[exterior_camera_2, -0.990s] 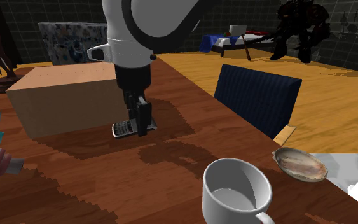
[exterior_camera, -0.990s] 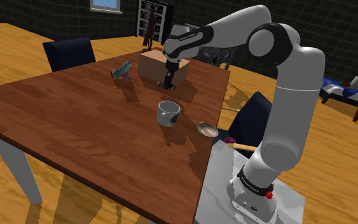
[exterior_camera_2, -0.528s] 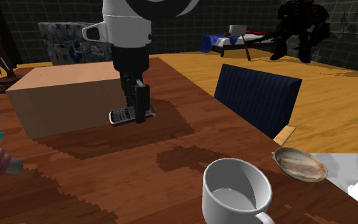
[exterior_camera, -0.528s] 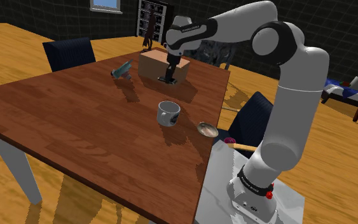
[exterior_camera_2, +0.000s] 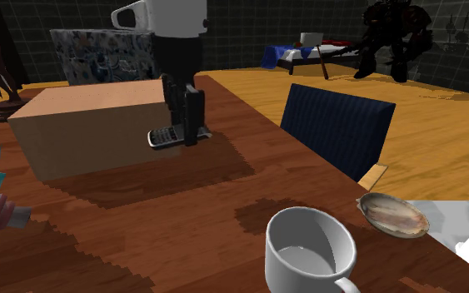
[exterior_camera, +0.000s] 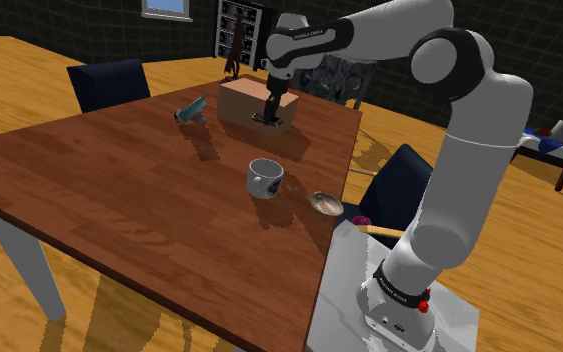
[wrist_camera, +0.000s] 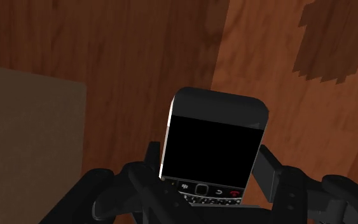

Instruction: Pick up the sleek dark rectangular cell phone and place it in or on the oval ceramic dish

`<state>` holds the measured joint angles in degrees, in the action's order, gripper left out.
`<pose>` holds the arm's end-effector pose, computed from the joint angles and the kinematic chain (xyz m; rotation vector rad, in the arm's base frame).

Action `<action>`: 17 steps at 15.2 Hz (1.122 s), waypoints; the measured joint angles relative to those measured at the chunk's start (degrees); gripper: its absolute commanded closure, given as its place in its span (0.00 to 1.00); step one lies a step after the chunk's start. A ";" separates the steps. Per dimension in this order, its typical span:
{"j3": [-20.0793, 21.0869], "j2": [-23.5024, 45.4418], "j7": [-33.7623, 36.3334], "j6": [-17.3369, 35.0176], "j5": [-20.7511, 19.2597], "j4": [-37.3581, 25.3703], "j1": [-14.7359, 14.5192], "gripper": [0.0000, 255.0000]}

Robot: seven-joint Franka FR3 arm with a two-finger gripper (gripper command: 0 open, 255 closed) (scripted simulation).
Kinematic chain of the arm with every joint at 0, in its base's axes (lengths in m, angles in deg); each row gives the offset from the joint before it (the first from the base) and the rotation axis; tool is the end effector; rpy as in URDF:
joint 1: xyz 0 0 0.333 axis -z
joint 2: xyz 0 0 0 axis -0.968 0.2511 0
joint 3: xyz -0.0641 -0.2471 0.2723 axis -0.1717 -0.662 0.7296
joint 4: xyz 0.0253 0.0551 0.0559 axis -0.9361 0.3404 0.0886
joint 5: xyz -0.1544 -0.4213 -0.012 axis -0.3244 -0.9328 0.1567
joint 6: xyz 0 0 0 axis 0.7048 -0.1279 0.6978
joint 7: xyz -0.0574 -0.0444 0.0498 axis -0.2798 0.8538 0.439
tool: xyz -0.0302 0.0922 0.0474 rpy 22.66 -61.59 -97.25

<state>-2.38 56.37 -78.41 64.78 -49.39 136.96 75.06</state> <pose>0.6908 -0.1045 0.4866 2.9881 0.7962 0.0632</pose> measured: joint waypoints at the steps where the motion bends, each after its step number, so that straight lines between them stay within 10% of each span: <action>1: 0.06 -1.91 0.50 0.79 -0.38 2.66 -0.35 1.00; 17: 2.83 -39.14 7.50 3.45 -6.25 42.47 -1.57 1.00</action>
<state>0.45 17.23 -70.91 68.24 -55.65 179.43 73.49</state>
